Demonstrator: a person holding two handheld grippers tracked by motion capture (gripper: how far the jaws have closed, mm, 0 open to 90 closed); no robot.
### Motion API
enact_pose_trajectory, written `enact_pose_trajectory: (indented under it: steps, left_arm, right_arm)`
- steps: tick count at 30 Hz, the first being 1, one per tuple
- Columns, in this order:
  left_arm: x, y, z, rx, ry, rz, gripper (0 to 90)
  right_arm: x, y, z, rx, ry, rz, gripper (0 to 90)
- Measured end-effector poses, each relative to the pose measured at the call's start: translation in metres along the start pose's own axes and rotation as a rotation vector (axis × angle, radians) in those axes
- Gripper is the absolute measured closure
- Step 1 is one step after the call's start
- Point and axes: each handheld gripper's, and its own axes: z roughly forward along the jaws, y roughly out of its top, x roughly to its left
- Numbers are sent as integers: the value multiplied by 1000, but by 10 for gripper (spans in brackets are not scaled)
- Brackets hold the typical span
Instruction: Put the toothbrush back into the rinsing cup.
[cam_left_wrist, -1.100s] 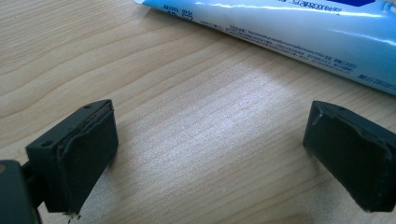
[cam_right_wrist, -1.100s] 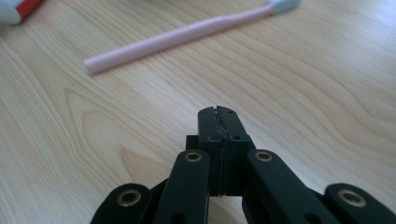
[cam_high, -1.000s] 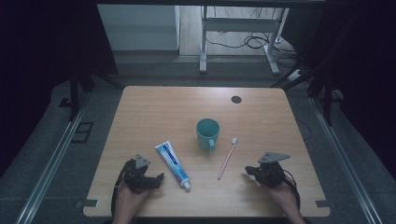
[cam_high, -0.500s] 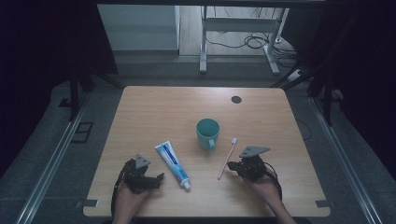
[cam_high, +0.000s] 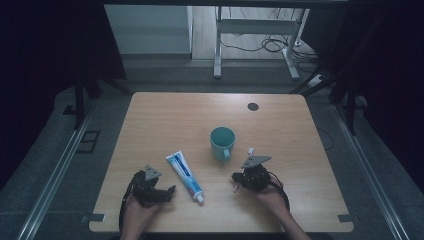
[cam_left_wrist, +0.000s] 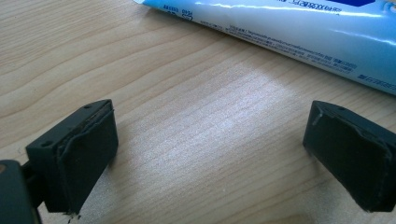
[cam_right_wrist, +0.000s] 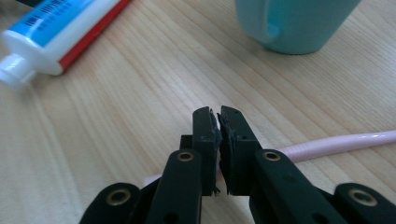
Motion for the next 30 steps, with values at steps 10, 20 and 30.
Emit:
enact_pose_trajectory:
  steps: [10, 20, 30]
  left_arm:
    - [0, 0, 0, 0, 0, 1, 32]
    - [1, 0, 0, 0, 0, 8, 32]
    - [1, 0, 0, 0, 0, 8, 33]
  right_arm:
    - [-6, -13, -7, 15, -8, 21, 834]
    - [-9, -30, -26, 26, -18, 33, 824]
    - [-16, -48, -45, 26, -32, 62, 827]
